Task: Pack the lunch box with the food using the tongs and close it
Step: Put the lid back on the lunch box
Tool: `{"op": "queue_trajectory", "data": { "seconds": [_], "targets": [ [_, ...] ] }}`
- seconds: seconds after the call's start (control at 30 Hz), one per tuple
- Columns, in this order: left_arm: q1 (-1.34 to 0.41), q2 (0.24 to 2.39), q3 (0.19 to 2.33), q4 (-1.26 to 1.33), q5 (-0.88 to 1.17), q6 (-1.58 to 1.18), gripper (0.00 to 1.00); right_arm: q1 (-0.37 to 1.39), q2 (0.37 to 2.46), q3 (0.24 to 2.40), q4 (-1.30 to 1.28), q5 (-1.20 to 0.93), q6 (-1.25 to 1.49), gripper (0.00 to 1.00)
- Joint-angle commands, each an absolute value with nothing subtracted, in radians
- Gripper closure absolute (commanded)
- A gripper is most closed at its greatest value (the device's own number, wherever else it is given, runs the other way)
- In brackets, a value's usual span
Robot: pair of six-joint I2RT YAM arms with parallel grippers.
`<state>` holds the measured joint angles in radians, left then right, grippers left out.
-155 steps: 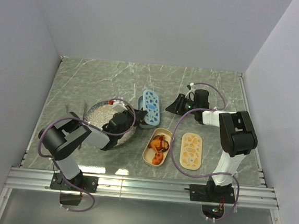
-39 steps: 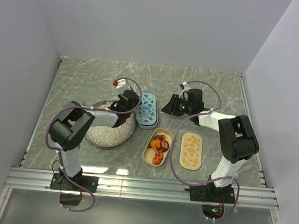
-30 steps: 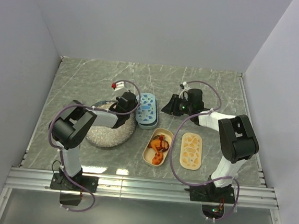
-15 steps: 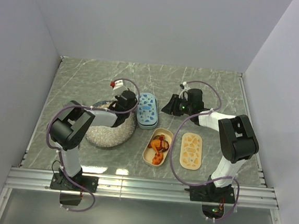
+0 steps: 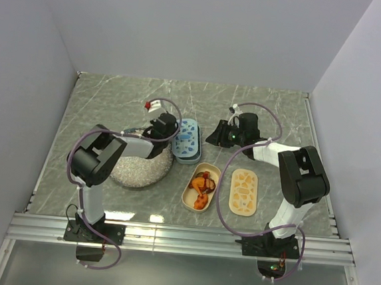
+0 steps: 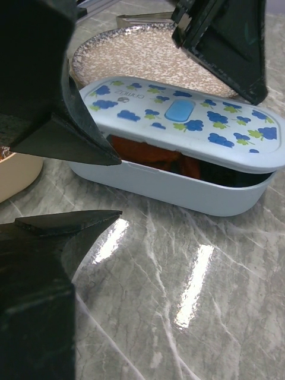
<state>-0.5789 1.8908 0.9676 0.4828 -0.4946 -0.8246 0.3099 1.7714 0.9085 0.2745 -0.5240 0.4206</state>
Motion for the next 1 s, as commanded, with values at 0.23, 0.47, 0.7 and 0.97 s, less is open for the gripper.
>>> {"op": "queue_trajectory", "data": {
  "seconds": [0.23, 0.47, 0.7, 0.97],
  "targets": [
    [-0.577, 1.798, 0.894, 0.577, -0.492, -0.807, 1.00, 0.319, 1.770, 0.910, 0.291, -0.537, 0.400, 0.56],
    [-0.589, 1.796, 0.885, 0.591, -0.474, -0.819, 1.00, 0.319, 1.773, 0.913, 0.290, -0.537, 0.400, 0.56],
    [-0.598, 1.721, 0.827, 0.611, -0.538, -0.813, 1.00, 0.319, 1.775, 0.913, 0.288, -0.538, 0.399, 0.56],
    [-0.560, 1.721, 0.857, 0.536, -0.519, -0.802, 1.00, 0.318, 1.770, 0.911, 0.285, -0.537, 0.399, 0.56]
  ]
}}
